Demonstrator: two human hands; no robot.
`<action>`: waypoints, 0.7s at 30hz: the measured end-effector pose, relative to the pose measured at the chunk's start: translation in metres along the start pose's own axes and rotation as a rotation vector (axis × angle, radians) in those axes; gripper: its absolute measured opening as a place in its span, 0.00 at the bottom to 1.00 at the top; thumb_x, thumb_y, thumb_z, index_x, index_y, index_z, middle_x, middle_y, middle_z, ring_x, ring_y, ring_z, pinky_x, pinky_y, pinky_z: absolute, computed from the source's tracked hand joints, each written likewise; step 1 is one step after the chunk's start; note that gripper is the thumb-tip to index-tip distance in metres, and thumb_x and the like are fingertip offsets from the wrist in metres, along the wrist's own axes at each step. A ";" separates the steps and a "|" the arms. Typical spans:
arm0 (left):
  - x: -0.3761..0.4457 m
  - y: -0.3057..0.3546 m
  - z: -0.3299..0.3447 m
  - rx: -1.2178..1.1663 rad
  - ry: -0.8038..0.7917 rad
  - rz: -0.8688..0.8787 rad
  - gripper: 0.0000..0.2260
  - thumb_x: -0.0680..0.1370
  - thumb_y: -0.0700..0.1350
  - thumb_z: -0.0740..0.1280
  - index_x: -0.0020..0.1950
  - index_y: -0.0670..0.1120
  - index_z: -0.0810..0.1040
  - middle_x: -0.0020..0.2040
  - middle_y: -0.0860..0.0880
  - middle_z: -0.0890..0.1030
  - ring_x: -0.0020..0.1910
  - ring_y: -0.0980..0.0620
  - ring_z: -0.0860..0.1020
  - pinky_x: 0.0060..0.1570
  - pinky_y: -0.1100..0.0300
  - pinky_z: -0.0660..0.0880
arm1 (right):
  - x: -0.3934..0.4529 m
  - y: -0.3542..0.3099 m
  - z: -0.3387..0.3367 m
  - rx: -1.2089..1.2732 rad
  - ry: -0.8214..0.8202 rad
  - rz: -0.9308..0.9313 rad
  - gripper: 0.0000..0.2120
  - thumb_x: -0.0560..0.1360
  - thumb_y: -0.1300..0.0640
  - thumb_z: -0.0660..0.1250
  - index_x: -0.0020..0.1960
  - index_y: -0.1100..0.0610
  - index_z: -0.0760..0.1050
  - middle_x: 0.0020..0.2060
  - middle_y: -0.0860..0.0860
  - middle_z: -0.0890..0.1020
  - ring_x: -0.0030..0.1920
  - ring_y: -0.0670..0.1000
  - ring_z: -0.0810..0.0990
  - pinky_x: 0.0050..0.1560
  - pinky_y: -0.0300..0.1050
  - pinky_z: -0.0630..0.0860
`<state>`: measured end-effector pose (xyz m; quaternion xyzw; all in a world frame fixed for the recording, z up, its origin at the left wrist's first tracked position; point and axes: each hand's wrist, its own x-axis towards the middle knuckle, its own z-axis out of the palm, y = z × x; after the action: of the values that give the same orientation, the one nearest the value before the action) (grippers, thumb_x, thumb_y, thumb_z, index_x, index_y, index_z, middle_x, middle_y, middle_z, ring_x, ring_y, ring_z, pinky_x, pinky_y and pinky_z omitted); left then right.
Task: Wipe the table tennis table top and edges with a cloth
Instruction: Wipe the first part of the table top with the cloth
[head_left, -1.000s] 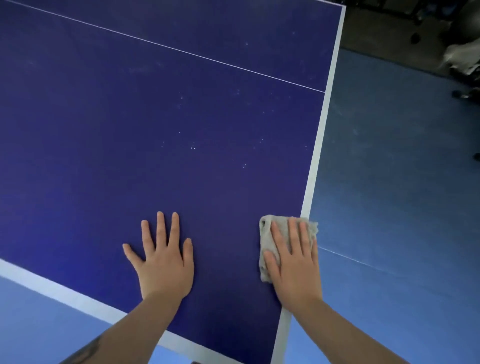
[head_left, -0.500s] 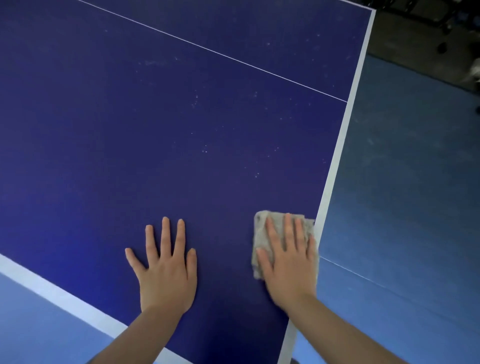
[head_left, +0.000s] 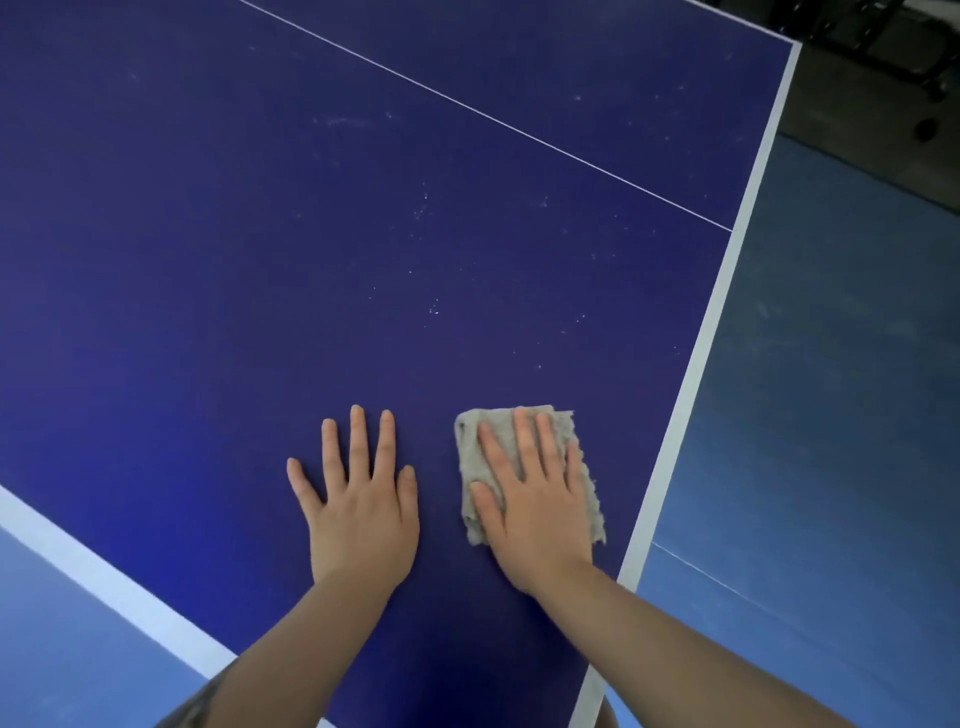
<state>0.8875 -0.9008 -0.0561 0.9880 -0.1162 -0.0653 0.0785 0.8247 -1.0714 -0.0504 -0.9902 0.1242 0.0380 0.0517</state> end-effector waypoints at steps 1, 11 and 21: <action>0.001 0.001 0.001 0.007 0.007 -0.002 0.27 0.81 0.56 0.43 0.80 0.51 0.51 0.80 0.47 0.55 0.79 0.43 0.51 0.72 0.34 0.50 | 0.009 -0.006 0.000 0.007 -0.027 -0.100 0.28 0.83 0.39 0.41 0.81 0.45 0.48 0.80 0.54 0.52 0.80 0.56 0.46 0.76 0.59 0.45; -0.002 0.000 0.002 0.023 0.039 -0.028 0.27 0.81 0.56 0.46 0.80 0.52 0.54 0.79 0.48 0.58 0.78 0.44 0.53 0.72 0.36 0.49 | 0.092 0.100 -0.033 0.001 -0.123 0.339 0.27 0.82 0.41 0.35 0.79 0.43 0.31 0.80 0.52 0.38 0.79 0.54 0.33 0.77 0.58 0.36; 0.028 0.100 0.011 -0.092 0.040 -0.171 0.29 0.80 0.56 0.43 0.80 0.49 0.52 0.80 0.48 0.53 0.79 0.46 0.48 0.74 0.41 0.45 | 0.111 0.105 -0.031 -0.052 -0.120 -0.175 0.27 0.81 0.39 0.38 0.78 0.41 0.36 0.81 0.49 0.41 0.79 0.52 0.35 0.77 0.56 0.35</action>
<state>0.8910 -1.0050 -0.0534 0.9907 -0.0266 -0.0572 0.1205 0.9076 -1.2029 -0.0391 -0.9942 0.0328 0.0958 0.0366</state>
